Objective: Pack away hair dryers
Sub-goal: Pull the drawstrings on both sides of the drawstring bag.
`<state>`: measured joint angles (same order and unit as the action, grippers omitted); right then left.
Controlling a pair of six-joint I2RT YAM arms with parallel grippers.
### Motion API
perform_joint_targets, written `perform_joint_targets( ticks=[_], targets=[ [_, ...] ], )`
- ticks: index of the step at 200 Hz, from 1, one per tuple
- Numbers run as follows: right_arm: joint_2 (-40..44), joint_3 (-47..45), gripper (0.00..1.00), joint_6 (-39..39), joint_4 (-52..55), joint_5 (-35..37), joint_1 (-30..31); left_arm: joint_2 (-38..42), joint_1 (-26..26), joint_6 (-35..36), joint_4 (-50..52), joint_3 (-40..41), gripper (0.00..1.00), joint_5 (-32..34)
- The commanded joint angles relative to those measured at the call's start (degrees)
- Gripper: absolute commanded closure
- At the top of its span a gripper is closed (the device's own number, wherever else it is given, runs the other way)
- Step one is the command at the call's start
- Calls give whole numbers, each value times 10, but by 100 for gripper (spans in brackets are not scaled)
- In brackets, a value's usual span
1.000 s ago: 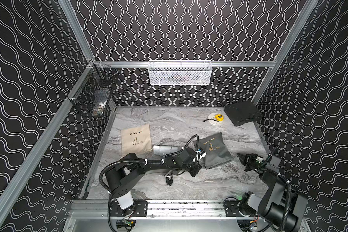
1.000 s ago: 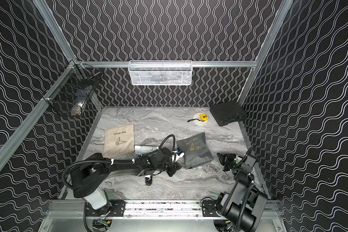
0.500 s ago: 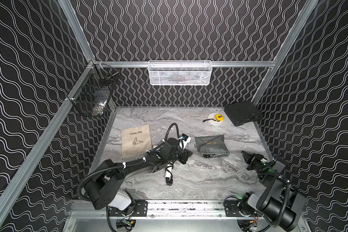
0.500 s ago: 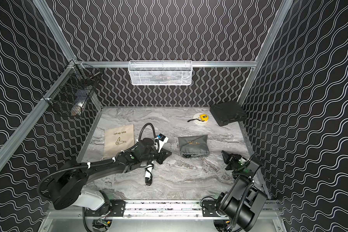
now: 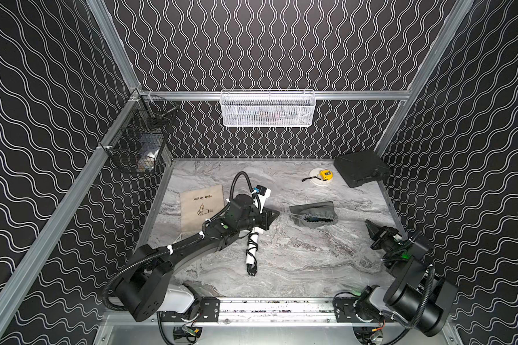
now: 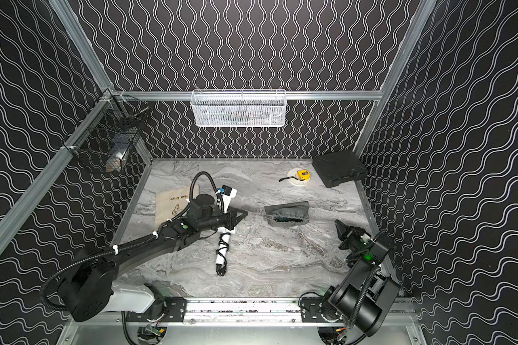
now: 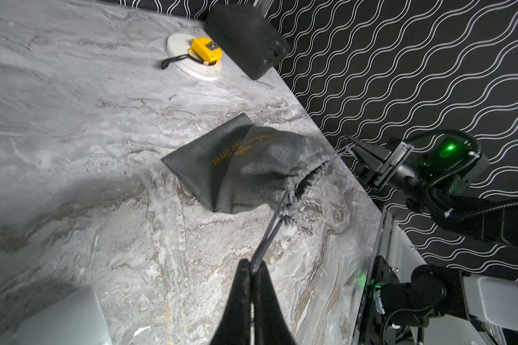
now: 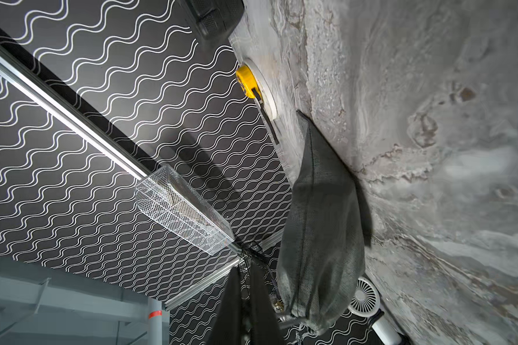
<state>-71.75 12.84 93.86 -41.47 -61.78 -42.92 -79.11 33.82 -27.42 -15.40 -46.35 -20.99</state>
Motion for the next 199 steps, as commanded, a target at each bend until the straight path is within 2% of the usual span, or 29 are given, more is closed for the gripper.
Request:
perform_joint_targets(
  ticks=[1, 24, 49, 77, 117, 158, 199],
  targets=[
    [15, 10, 100, 0, 0, 17, -2, -1, -3, -15, -27, -27, 100, -28],
    [36, 17, 100, -30, 70, 36, -4, 11, -12, -29, -41, -32, 100, -20],
    [44, 20, 100, -21, 75, 57, -9, 27, -51, -43, -39, -21, 100, -21],
    [43, 32, 100, -15, 77, 62, -24, 39, -118, -60, -36, 2, 100, -21],
    [25, 21, 100, -21, 73, 44, -75, 19, -228, -138, -103, 49, 100, -43],
    [47, 23, 100, -61, 134, 54, -89, 38, -247, -138, -84, 60, 100, -4],
    [90, 55, 100, -147, 260, 62, -69, 14, -219, -171, -157, 78, 100, -36]
  ],
)
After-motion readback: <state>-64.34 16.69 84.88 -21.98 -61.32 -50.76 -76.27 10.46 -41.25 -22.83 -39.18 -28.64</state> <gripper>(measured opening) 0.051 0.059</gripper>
